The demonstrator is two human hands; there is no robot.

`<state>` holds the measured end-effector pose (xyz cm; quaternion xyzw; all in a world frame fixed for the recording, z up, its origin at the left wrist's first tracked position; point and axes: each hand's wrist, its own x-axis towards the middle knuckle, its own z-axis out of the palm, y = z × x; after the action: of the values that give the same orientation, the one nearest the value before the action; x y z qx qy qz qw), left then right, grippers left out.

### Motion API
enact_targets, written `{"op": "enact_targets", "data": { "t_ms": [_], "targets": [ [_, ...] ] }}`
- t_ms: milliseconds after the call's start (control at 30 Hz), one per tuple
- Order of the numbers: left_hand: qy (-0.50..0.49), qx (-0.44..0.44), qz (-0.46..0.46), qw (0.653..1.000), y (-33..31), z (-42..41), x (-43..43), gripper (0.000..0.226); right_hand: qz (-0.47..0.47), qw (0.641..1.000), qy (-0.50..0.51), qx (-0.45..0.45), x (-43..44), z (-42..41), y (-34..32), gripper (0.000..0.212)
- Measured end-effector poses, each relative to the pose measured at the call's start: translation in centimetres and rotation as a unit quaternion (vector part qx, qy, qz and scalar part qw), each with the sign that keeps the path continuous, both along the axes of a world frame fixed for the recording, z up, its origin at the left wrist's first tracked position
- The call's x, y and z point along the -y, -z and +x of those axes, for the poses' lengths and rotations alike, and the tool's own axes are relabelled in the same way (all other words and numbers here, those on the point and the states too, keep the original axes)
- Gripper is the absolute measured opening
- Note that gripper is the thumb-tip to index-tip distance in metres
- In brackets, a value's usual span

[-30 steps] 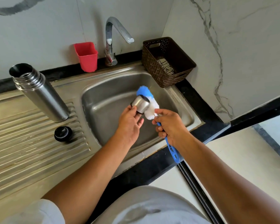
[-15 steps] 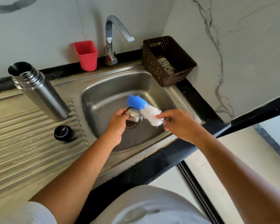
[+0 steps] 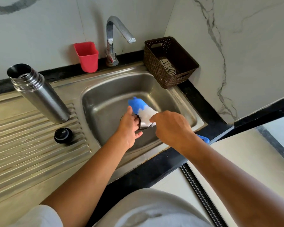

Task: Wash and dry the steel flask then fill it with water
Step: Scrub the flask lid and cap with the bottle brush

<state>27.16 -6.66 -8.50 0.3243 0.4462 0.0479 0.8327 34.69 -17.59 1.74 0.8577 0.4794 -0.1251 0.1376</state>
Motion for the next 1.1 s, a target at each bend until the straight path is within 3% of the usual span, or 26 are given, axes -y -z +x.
{"op": "enact_targets", "data": {
  "t_ms": [167,367,467,567,667,733,833,933,1000,1100],
  "targets": [
    [-0.03,0.098,-0.115,0.988,-1.2,-0.2,0.6,0.091,0.007,0.998,-0.012,0.055,0.0,0.0,0.5,0.043],
    [-0.107,0.122,-0.143,0.976,-1.1,0.2,-0.3,0.1,0.006,0.999,-0.017,0.026,0.5,0.3,0.1,0.043],
    [-0.064,0.164,-0.142,0.974,-1.8,0.1,1.1,0.099,0.03,0.998,0.009,0.047,0.0,1.0,0.8,0.047],
    [-0.126,0.184,-0.167,0.96,-1.9,0.1,0.6,0.093,0.098,0.991,0.074,-0.05,0.1,1.4,1.2,0.052],
    [-0.228,0.126,-0.156,0.953,-1.3,0.3,-1.0,0.054,0.142,0.976,0.103,-0.132,1.3,0.3,1.3,0.048],
    [-0.239,0.098,-0.131,0.957,-1.5,1.0,-0.4,0.033,0.181,0.961,0.147,-0.152,1.1,0.2,1.9,0.048],
    [-0.233,0.093,-0.129,0.959,-1.8,1.7,1.3,0.034,0.22,0.936,0.208,-0.177,0.0,1.0,2.9,0.048],
    [-0.295,0.083,-0.144,0.941,-1.2,1.5,0.2,0.021,0.23,0.905,0.245,-0.262,0.7,1.2,3.0,0.047],
    [-0.313,0.096,-0.141,0.934,-1.1,1.1,-0.2,0.026,0.24,0.871,0.28,-0.324,1.3,1.3,3.0,0.049],
    [-0.259,0.125,-0.122,0.95,-1.3,1.3,1.1,0.026,0.283,0.806,0.367,-0.369,0.3,1.8,3.2,0.05]
  ]
}}
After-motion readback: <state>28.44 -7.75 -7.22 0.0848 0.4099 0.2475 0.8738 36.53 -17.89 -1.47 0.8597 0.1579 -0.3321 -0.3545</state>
